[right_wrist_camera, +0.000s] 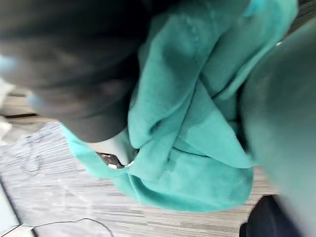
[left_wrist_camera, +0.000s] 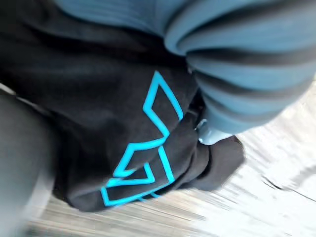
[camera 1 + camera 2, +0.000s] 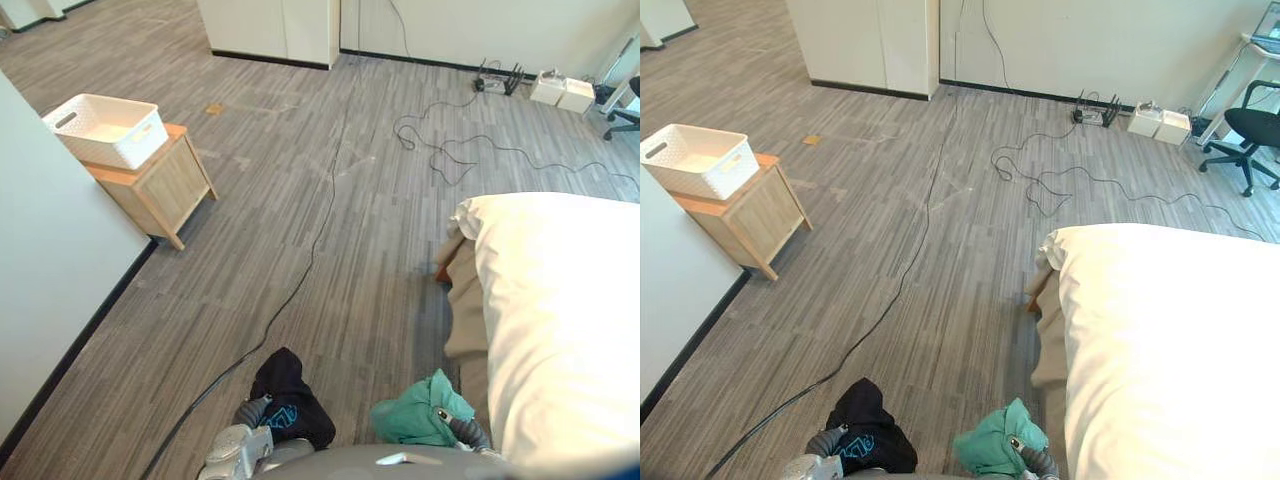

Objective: Tidy the bed and pick cloth on bed and put in laundry

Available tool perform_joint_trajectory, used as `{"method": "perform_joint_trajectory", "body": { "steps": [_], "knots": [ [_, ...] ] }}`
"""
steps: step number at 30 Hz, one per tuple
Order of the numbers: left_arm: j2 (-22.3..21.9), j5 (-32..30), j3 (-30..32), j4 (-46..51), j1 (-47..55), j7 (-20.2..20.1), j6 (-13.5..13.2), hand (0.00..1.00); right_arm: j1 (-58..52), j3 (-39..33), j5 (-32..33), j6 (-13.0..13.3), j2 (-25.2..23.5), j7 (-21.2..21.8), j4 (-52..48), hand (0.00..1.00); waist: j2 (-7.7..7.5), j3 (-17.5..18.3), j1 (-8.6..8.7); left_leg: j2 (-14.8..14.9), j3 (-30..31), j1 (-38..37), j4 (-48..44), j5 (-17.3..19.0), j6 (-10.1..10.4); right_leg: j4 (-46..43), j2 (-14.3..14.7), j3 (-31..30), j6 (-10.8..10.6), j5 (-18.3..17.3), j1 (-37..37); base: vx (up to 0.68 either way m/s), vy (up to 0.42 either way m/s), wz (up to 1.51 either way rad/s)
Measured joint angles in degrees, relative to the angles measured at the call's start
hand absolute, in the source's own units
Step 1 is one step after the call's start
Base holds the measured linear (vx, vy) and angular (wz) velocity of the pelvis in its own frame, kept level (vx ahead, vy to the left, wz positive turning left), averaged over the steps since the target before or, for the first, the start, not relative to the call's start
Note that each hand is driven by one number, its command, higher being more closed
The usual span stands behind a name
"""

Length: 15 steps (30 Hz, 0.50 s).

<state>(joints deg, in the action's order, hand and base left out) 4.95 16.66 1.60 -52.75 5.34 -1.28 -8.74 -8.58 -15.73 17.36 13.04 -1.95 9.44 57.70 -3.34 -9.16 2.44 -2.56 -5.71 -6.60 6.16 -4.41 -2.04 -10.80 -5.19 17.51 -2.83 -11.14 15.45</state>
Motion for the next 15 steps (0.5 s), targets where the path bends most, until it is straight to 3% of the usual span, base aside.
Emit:
{"method": "perform_joint_trajectory", "body": {
  "steps": [3,9,10,12,13,15],
  "knots": [
    [-1.0,5.0,-2.9,5.6,0.7,-0.5,-2.6,1.0,0.0,1.5,1.8,1.4,0.1,-0.3,-2.1,1.0,0.02,0.0,-0.16,0.2,1.3,0.7,0.0,-0.5,0.3,-0.2,0.1,0.9,0.0,0.0,-0.2,0.04,-0.063,0.29],
    [-2.0,7.5,-3.1,12.3,4.7,-0.1,-4.4,1.0,-0.9,7.0,3.8,3.0,0.3,-1.4,-11.2,1.0,1.01,0.3,-0.48,1.0,-0.9,3.2,-0.8,0.2,1.2,-0.1,0.2,0.5,0.1,-0.1,-2.9,0.03,-0.034,-0.16],
    [-1.9,8.0,-3.1,13.9,5.1,-0.1,-5.1,1.0,-0.9,7.9,3.8,3.0,0.2,-1.8,-13.7,1.0,0.99,-0.3,-0.33,1.0,-1.5,6.7,-6.0,1.5,0.9,0.0,-0.3,0.4,0.1,0.0,-4.1,0.03,-0.005,-0.04],
    [-2.1,10.2,-2.6,17.0,5.4,-0.4,-5.4,1.0,-1.3,8.4,3.7,3.0,0.3,-2.2,-16.4,1.0,0.76,-1.9,-0.72,1.8,-5.2,13.1,-18.9,4.3,2.5,0.8,-0.9,0.3,0.3,0.1,-3.8,0.0,-0.008,-0.08],
    [-2.4,11.8,-2.0,19.1,6.1,-1.1,-5.6,1.0,-2.3,8.6,3.7,3.0,0.4,-2.4,-18.3,1.0,1.49,-2.5,-1.55,3.2,-6.9,15.3,-25.6,6.4,2.4,1.7,-0.5,-0.5,0.5,0.0,-2.7,-0.03,-0.015,-0.32],
    [-2.7,13.9,-0.9,21.6,7.4,-1.8,-5.8,1.0,-3.6,9.6,3.6,3.1,1.0,-2.5,-20.7,1.0,2.52,-3.1,-2.32,4.4,-7.8,16.1,-29.5,8.2,2.6,2.8,0.1,-2.1,1.5,-0.6,-1.8,-0.02,-0.002,-0.34]
  ]
}}
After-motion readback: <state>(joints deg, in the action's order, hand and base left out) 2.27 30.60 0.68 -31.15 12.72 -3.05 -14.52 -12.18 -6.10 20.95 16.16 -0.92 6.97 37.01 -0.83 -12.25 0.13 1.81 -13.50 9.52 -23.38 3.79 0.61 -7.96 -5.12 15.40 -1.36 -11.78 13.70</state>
